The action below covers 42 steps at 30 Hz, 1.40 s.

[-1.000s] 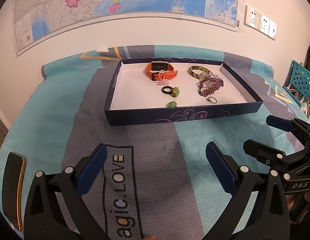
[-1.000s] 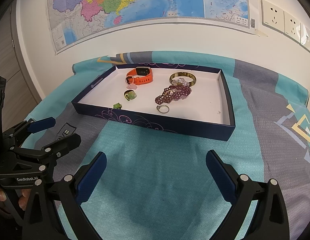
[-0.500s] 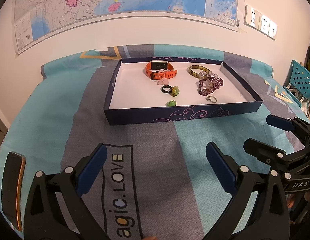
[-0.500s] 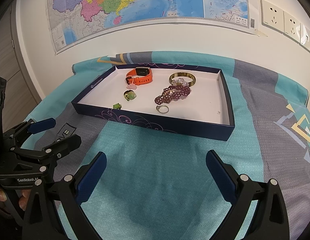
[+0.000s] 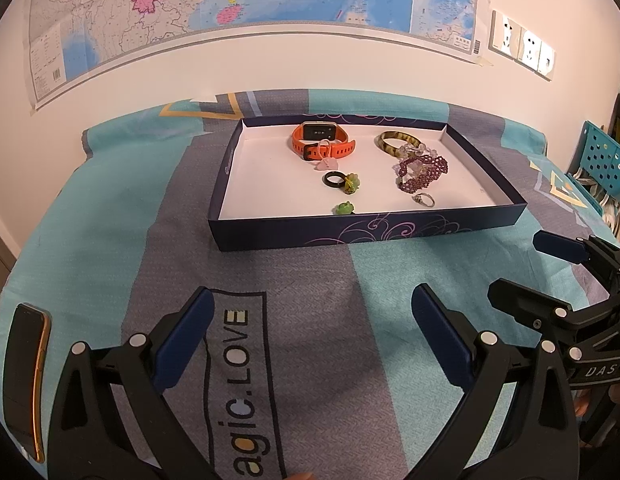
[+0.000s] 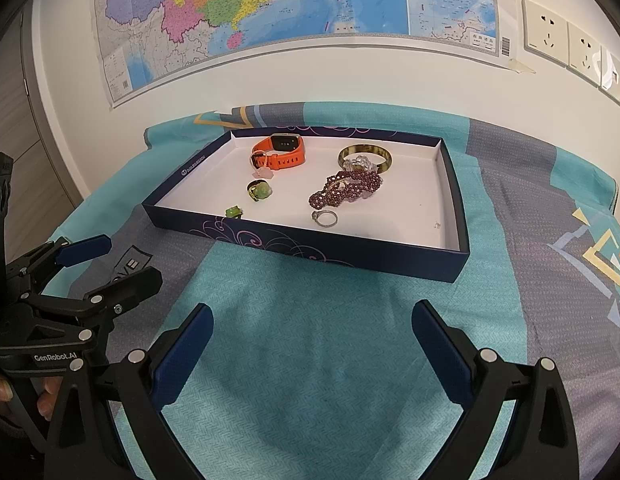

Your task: Organize jewelry

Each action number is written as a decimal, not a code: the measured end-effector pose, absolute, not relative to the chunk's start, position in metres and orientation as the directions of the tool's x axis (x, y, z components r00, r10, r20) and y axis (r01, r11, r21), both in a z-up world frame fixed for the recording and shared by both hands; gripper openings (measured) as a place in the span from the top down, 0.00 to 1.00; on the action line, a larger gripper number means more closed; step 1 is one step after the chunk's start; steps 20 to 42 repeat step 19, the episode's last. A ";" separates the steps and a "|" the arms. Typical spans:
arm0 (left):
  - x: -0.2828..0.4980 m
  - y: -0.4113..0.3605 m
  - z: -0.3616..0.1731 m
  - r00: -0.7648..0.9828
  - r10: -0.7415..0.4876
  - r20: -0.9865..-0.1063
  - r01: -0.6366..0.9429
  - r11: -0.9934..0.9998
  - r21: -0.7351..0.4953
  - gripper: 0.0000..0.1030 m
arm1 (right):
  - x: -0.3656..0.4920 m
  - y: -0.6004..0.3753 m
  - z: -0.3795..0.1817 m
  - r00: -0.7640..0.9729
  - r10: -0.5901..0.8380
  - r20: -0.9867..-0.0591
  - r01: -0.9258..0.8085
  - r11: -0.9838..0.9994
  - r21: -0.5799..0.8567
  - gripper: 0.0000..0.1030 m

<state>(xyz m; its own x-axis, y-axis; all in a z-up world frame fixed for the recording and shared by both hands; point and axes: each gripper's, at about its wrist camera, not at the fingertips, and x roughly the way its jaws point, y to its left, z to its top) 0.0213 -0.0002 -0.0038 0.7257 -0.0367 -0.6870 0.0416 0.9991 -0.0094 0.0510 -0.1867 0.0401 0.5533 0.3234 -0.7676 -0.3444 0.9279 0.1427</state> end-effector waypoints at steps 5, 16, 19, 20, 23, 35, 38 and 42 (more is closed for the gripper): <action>0.022 0.001 -0.003 0.728 -0.039 -0.684 0.042 0.999 -0.012 0.06 | 0.052 -0.187 0.040 0.551 0.324 -0.769 -0.346 0.927 0.143 0.07; 0.035 0.015 -0.017 0.661 -0.058 -0.748 0.012 0.998 -0.067 0.06 | 0.055 -0.191 0.037 0.540 0.296 -0.788 -0.344 0.932 0.115 0.07; 0.039 0.034 -0.021 0.643 -0.023 -0.766 -0.040 0.997 -0.064 0.06 | 0.060 -0.208 0.034 0.540 0.240 -0.807 -0.313 0.947 0.072 0.07; 0.039 0.034 -0.021 0.643 -0.023 -0.766 -0.040 0.997 -0.064 0.06 | 0.060 -0.208 0.034 0.540 0.240 -0.807 -0.313 0.947 0.072 0.07; 0.039 0.034 -0.021 0.643 -0.023 -0.766 -0.040 0.997 -0.064 0.06 | 0.060 -0.208 0.034 0.540 0.240 -0.807 -0.313 0.947 0.072 0.07; 0.039 0.034 -0.021 0.643 -0.023 -0.766 -0.040 0.997 -0.064 0.06 | 0.060 -0.208 0.034 0.540 0.240 -0.807 -0.313 0.947 0.072 0.07; 0.039 0.034 -0.021 0.643 -0.023 -0.766 -0.040 0.997 -0.064 0.06 | 0.060 -0.208 0.034 0.540 0.240 -0.807 -0.313 0.947 0.072 0.07; 0.039 0.034 -0.021 0.643 -0.023 -0.766 -0.040 0.997 -0.064 0.06 | 0.060 -0.208 0.034 0.540 0.240 -0.807 -0.313 0.947 0.072 0.07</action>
